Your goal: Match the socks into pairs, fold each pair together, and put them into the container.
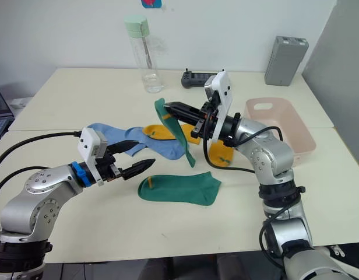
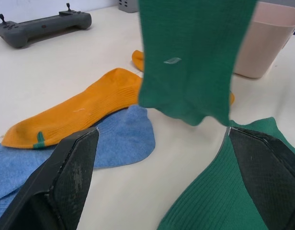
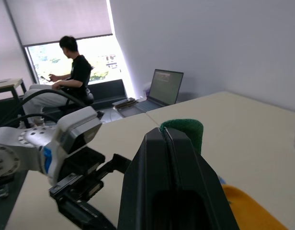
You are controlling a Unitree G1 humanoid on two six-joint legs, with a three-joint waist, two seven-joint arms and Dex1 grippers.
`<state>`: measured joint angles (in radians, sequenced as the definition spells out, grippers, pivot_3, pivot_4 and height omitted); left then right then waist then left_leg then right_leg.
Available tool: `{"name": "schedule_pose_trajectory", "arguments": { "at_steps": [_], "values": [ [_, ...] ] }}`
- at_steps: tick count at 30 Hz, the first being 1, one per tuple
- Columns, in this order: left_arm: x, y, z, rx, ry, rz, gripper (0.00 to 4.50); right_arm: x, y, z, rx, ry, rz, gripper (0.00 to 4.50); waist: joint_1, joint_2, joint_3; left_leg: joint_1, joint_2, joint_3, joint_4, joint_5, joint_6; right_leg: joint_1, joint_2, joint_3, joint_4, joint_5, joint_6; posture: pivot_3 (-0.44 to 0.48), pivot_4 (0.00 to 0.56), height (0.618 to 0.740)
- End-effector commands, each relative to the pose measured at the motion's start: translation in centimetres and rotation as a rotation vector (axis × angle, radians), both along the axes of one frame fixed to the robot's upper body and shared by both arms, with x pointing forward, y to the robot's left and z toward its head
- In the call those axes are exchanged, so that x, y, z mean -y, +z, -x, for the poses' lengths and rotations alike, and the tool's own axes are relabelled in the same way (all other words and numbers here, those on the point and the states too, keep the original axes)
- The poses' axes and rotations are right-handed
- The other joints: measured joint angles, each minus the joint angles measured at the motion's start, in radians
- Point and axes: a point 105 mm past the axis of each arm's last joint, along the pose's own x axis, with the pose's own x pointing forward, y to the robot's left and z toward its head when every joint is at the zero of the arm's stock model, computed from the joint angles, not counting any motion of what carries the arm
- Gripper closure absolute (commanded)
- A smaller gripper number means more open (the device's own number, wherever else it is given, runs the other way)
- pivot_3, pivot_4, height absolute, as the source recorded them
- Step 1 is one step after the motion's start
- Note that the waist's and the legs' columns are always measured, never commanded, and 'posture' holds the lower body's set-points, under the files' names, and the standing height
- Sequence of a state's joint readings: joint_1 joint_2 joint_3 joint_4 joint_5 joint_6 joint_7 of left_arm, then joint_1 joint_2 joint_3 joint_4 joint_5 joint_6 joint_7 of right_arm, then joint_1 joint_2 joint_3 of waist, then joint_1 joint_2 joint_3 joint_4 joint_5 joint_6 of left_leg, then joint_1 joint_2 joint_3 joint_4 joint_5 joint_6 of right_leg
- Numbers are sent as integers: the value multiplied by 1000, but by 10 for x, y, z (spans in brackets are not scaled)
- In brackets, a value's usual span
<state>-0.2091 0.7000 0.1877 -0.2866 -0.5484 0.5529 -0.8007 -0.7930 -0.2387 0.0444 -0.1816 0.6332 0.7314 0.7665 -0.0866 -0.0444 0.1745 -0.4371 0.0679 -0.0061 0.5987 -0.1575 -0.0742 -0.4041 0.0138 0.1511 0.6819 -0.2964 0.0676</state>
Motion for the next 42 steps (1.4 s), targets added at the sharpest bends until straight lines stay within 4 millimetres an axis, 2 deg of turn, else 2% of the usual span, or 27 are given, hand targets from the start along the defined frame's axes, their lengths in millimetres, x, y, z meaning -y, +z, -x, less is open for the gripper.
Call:
{"name": "schedule_pose_trajectory", "arguments": {
  "at_steps": [1, 4, 7, 8, 11, 15, 19, 25, 28, 32, 39, 42],
  "values": [
    [-1, 12, 0, 54, -8, -7, 0, 3, 11, 14, 20, 56, -15, 4472, 0, 0, 0, 0, 0, 0, 0, 0, 0, 0, 0, 0, 0, 0, 0, 0, 150, 740],
    [0, 13, 0, 61, -16, -17, 0, 6, 6, 20, -38, 101, 8, 4472, 0, 0, 0, 0, 0, 0, 0, 0, 0, 0, 0, 0, 0, 0, 0, 0, 150, 740],
    [1, 13, -1, 62, -15, -19, 0, 4, -32, 26, -48, 110, 193, 4472, 3, 0, 0, 0, 0, 0, 0, 0, 0, 0, 0, 0, -1, 0, -1, 0, 150, 740],
    [1, 13, -1, 62, -14, -20, 0, 3, -37, 25, -52, 105, 203, 4472, 3, 0, 0, 0, 0, 0, 0, 0, 0, 0, 0, 0, -1, -1, -1, 0, 150, 740],
    [0, 13, -1, 63, -13, -23, 0, 0, -42, 17, -46, 53, 195, 4472, -2, 0, 0, 0, 0, 0, 0, 0, 0, -1, 0, 0, -1, -1, -1, 0, 150, 740],
    [0, 14, -2, 67, -12, -25, 0, 2, -47, -6, -1, -80, 208, 4472, -2, 0, 0, 0, 0, 0, 0, 0, 0, -1, 0, 0, 0, -1, 0, 0, 150, 740],
    [2, 16, -1, 72, -21, -27, 0, 4, -53, -11, 20, -98, 237, 4472, 0, 0, 0, 0, 0, 1, 0, 0, 0, -1, 0, 0, -1, 0, 0, 0, 150, 740],
    [23, 22, 2, 124, -148, -137, 0, -4, -69, -5, 13, -57, 281, 4472, 3, 0, 0, 0, 0, 0, -1, 0, 0, -1, 0, 0, -1, -1, -1, 0, 150, 740],
    [27, 17, 1, 152, -212, -242, 0, -6, -70, 0, 11, -24, 291, 4472, 3, 0, 0, -1, 0, 0, 0, 0, 0, -1, 0, 0, -1, -1, 0, 0, 150, 740],
    [35, 14, 0, 159, -304, -293, 0, -9, -78, 16, -8, 76, 354, 4472, 3, 0, 0, 0, 0, 0, 0, 0, 0, -1, 0, 0, -1, -1, -1, 0, 150, 740],
    [47, 8, 16, 132, -496, -374, 0, -4, -88, 33, -46, 176, 422, 4472, 3, 0, 0, -1, 0, 0, -1, 0, 0, -1, 0, 0, -1, -1, -1, 0, 150, 740],
    [51, 8, 17, 138, -566, -417, 0, -5, -89, 34, -48, 179, 428, 4472, 3, 0, 0, -1, 0, 0, 0, 0, 0, -1, 0, 0, -1, -1, 0, 0, 150, 740]
  ]
}}
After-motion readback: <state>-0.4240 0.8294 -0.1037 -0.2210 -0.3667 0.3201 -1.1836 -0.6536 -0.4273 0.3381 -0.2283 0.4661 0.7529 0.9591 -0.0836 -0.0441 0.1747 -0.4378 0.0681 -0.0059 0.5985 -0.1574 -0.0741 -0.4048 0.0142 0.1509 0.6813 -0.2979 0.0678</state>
